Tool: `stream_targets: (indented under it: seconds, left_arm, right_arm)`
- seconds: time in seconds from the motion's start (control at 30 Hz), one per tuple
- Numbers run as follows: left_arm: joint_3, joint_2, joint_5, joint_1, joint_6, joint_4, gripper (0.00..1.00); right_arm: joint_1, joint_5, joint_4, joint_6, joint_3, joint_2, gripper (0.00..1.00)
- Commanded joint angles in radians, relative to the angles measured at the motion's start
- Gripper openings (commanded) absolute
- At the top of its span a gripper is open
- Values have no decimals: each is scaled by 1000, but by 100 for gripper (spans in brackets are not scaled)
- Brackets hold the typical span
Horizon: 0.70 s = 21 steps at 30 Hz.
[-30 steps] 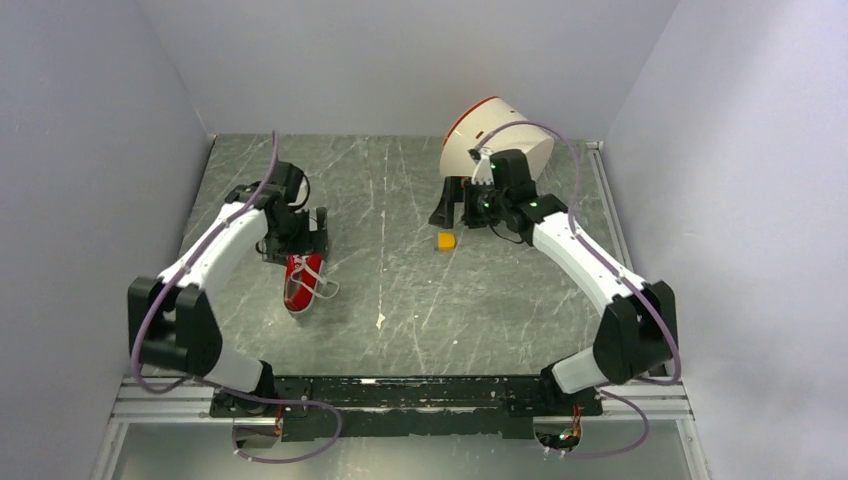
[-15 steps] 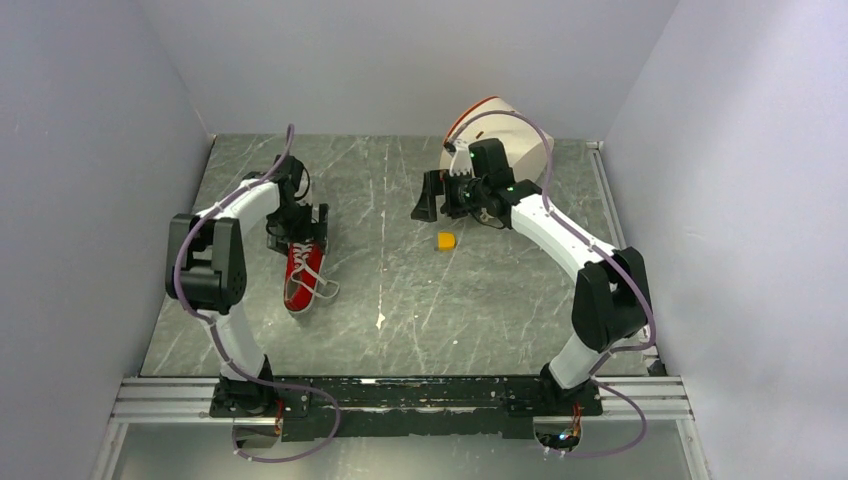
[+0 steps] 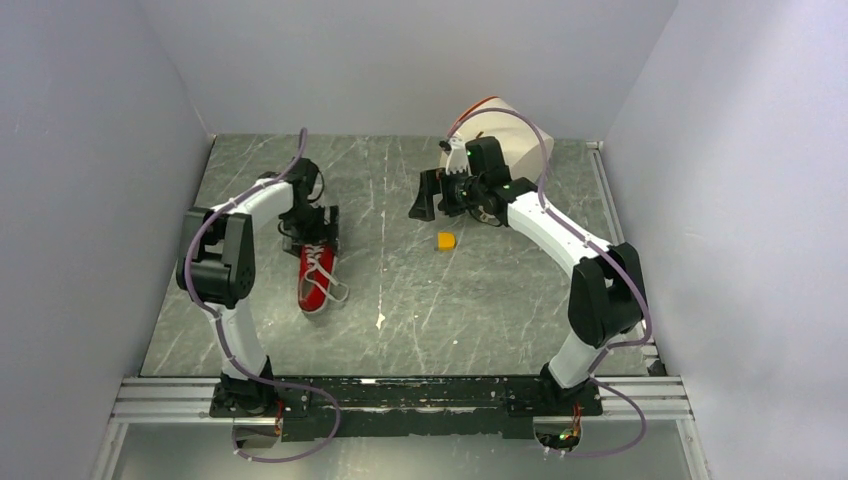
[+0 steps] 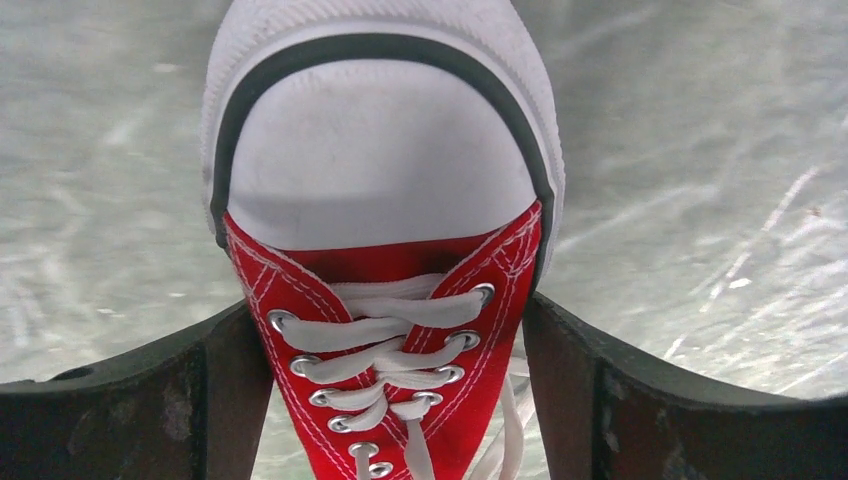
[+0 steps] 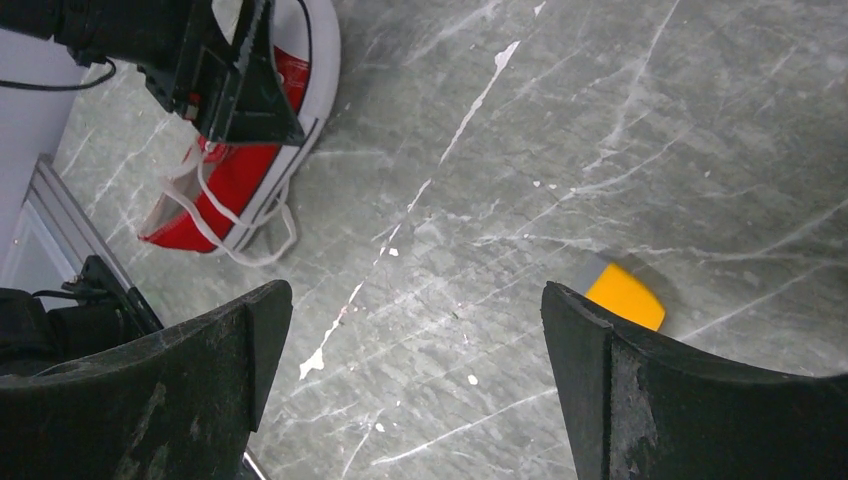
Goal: Tie the shoes
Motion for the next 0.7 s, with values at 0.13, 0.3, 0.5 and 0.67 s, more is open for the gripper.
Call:
stream_targets:
  seconds: [0.13,0.3,0.5,0.67]
  left_arm:
    - [7,-23,-72,-96,-137,-10,58]
    - [10,-153,-96,-96,-88,0,44]
    - [20,-268,-86,-98,-70,-41,37]
    - [65,-352,-95,-97,-72,-68,35]
  right_arm:
    - [9,-62,1,-12,57,81,100]
    - [17,-55,12,1,24,76,100]
    - [26,-61,5,13,64,120,100]
    - [45,-117,28,29,72,163,99]
